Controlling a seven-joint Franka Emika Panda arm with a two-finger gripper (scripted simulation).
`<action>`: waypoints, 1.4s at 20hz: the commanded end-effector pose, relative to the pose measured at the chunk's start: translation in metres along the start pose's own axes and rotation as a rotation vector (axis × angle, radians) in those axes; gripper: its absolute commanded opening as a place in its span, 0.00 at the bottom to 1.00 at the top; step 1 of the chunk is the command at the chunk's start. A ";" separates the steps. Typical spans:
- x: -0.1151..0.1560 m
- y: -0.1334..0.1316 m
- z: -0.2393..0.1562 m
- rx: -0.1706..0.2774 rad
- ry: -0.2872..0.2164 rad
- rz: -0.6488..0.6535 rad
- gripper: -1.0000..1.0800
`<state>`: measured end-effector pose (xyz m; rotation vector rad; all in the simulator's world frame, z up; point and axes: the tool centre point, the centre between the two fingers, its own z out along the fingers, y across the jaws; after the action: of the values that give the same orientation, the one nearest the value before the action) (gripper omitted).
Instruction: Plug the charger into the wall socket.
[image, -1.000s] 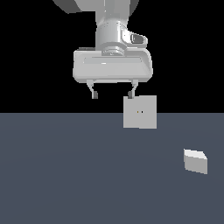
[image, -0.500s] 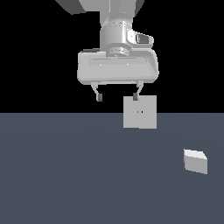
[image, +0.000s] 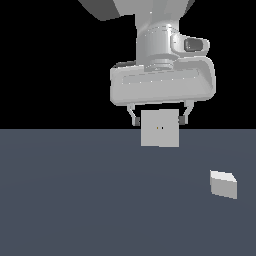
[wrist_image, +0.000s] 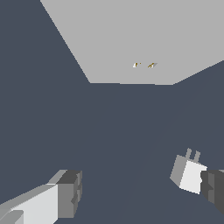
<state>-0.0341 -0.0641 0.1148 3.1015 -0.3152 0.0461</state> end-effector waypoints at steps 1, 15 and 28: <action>-0.006 0.019 0.009 -0.002 0.021 0.059 0.96; -0.040 0.089 0.047 -0.011 0.106 0.295 0.96; -0.045 0.096 0.058 -0.010 0.115 0.322 0.96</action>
<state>-0.0957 -0.1503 0.0602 2.9871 -0.8015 0.2267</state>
